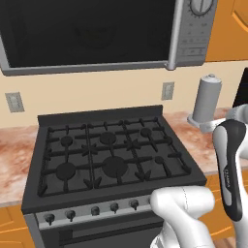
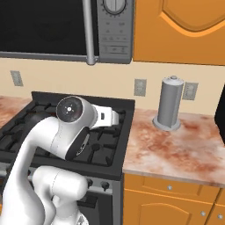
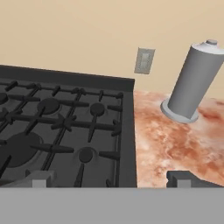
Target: The microwave is finished heating the shrimp and potato. Take the bowl containing the food and place it on the dining counter.
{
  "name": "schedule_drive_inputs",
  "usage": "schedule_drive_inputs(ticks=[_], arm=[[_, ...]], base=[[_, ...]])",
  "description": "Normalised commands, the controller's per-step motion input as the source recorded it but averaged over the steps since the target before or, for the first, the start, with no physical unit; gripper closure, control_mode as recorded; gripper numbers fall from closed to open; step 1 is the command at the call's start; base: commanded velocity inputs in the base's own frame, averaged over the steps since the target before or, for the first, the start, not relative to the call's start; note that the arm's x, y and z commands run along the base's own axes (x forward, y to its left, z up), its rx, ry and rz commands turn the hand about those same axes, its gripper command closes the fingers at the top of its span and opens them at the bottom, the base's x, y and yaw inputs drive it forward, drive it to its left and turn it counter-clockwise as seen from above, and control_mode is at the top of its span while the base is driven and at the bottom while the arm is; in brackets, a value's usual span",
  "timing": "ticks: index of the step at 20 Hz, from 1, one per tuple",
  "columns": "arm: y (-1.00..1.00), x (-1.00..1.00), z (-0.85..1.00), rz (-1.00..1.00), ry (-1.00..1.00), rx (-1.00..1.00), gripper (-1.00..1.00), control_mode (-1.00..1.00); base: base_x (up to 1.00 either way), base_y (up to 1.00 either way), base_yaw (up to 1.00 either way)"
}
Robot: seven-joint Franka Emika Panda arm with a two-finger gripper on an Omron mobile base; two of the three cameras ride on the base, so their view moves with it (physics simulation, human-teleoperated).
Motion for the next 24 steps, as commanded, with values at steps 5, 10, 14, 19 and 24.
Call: schedule_drive_inputs(ticks=[5,10,14,19,24], arm=[[0.00,0.00,0.00,0.00,0.00,0.00,-1.00,-1.00],[0.00,0.00,0.14,0.00,-0.05,0.00,-1.00,-1.00],[0.07,0.00,0.49,0.00,-0.24,0.00,-1.00,-1.00],[0.08,0.00,0.58,0.00,-0.35,0.00,-1.00,-1.00],[0.21,-0.03,0.65,0.00,-0.36,0.00,-1.00,-1.00]], base=[[0.00,0.00,0.00],[0.00,0.00,0.00],[0.00,0.00,0.00],[0.00,0.00,0.00],[0.00,0.00,0.00]])
